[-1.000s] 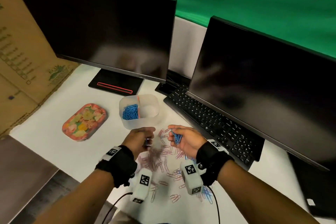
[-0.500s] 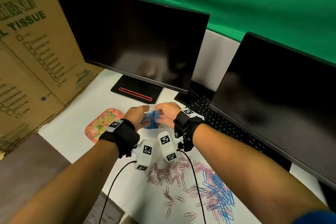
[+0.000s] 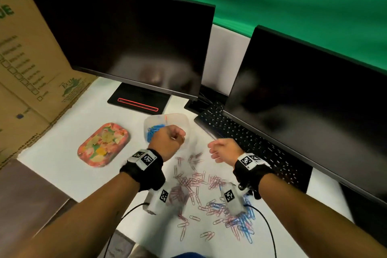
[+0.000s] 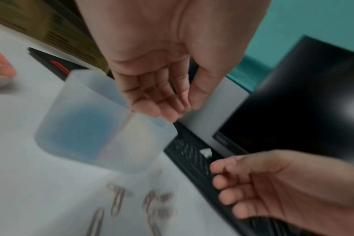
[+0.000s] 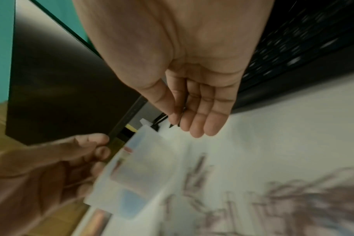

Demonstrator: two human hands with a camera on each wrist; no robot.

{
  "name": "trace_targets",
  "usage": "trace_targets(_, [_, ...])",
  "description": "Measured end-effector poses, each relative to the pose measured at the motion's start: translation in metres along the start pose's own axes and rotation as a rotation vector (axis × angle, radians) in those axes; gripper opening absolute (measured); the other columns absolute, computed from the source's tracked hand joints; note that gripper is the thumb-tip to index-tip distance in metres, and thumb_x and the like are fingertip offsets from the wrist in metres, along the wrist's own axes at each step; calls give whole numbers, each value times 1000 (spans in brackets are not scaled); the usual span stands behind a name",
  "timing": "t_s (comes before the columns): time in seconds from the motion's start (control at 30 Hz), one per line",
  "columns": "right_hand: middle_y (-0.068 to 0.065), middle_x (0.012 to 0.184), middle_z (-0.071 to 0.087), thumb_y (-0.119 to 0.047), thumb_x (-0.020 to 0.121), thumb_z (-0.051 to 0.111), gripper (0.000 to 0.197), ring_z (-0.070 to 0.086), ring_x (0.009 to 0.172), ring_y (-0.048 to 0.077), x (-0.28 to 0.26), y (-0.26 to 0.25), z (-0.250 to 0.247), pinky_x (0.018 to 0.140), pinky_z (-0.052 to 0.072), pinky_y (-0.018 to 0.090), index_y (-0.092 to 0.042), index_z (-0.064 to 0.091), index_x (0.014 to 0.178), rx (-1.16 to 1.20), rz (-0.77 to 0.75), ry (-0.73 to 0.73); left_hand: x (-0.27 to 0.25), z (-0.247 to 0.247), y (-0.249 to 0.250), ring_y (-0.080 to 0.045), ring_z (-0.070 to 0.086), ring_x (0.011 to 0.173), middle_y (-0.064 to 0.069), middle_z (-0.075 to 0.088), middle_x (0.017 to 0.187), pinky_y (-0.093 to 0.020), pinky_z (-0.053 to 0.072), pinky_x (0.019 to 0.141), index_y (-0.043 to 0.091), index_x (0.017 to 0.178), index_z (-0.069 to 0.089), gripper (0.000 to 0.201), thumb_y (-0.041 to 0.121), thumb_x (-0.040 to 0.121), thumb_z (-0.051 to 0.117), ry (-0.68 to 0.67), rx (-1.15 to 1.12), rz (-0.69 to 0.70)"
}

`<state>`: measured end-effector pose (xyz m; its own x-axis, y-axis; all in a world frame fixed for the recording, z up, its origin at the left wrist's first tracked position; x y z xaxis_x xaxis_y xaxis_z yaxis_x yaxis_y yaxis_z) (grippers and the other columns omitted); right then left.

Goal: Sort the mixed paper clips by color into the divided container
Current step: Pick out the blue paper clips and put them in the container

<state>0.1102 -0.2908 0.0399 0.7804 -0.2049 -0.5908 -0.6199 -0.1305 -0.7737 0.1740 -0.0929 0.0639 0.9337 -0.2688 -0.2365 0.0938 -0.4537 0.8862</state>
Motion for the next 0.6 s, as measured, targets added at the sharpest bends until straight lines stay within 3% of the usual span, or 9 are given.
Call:
trace_targets(0.07, [7,68,56,-8,86,52,19,46,50,16,-9,25,-19,45,34,21,-15,62,71,-130,-13,54,-12,30,-3,-13,58,66,6,65,73,-24,50,71,25,76,65,17,9,83,64,-107,135,51])
trace_targets(0.13, [0,72,62,-15,82,56,18,56,60,16,-21,46,-37,58,43,22,-25,64,69,-369,-32,139,-26,62,-9,-12,56,64,6,64,73,-20,47,67,23,82,66,14,10,82,61,-230,278,85])
trace_targets(0.23, [-5,87,70,-9,87,53,25,67,82,16,-36,78,-58,72,53,22,-27,69,80,-655,4,236,-48,101,-23,-15,62,78,6,68,84,-21,48,73,25,88,66,15,16,79,58,-388,472,139])
trace_targets(0.33, [-4,104,71,-17,87,55,19,66,91,17,-51,106,-69,78,54,24,-30,66,96,-814,53,199,-69,131,-39,-18,62,92,5,65,98,-24,49,79,26,95,63,16,27,79,61,-514,667,152])
trace_targets(0.47, [-4,118,58,-34,84,64,40,60,103,15,-63,124,-61,87,49,25,-29,57,122,-871,-39,132,-82,148,-51,-22,60,96,1,61,104,-27,45,76,25,96,62,19,35,82,57,-540,844,205])
trace_targets(0.6, [-2,120,56,-31,85,62,33,59,106,18,-59,126,-53,89,50,27,-25,58,118,-893,-62,162,-79,148,-49,-23,61,96,1,62,104,-28,46,78,23,91,64,11,30,86,58,-494,867,211])
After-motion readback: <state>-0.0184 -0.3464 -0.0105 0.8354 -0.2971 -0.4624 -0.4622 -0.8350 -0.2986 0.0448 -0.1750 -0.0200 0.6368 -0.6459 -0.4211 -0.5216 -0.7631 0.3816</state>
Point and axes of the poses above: each hand's wrist, its own x-axis towards the middle knuckle, its own z-axis out of the palm, y = z × x, the point moved 5 cm from there along x, towards the middle knuckle
